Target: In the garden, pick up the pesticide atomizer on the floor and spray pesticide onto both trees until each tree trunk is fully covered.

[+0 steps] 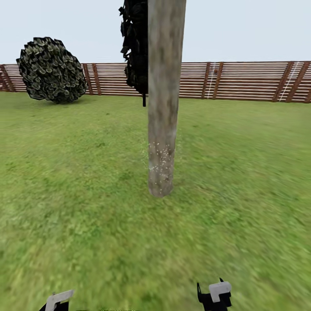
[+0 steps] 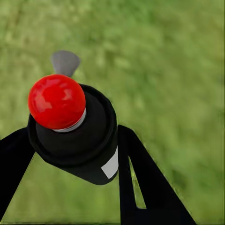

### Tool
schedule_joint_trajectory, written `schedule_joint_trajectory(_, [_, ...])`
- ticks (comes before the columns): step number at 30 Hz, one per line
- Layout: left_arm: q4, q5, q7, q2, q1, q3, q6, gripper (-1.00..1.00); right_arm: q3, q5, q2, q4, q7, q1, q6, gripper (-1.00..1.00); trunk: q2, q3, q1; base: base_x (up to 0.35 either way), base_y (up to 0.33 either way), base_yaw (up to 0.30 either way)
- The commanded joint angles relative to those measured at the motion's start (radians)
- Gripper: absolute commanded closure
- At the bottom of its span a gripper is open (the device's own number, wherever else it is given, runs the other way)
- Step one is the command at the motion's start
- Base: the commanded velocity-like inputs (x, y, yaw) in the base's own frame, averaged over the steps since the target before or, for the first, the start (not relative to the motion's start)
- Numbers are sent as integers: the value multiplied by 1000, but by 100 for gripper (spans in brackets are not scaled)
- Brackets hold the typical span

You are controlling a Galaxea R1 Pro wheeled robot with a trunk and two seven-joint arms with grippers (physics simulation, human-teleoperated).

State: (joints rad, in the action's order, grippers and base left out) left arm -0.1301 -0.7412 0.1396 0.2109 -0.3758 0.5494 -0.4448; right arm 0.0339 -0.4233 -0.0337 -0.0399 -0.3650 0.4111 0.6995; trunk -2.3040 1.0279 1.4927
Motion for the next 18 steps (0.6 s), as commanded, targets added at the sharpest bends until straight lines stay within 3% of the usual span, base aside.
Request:
schedule_joint_trajectory(1, [0,0,0,0,0,0,0,100,0,0,0,0,0,0,0,-100,0,0,0,0,0,286])
schedule_joint_trajectory(18, [2,2,-2,0,0,0,-1,100,0,0,0,0,0,0,0,-100,0,0,0,0,1,286])
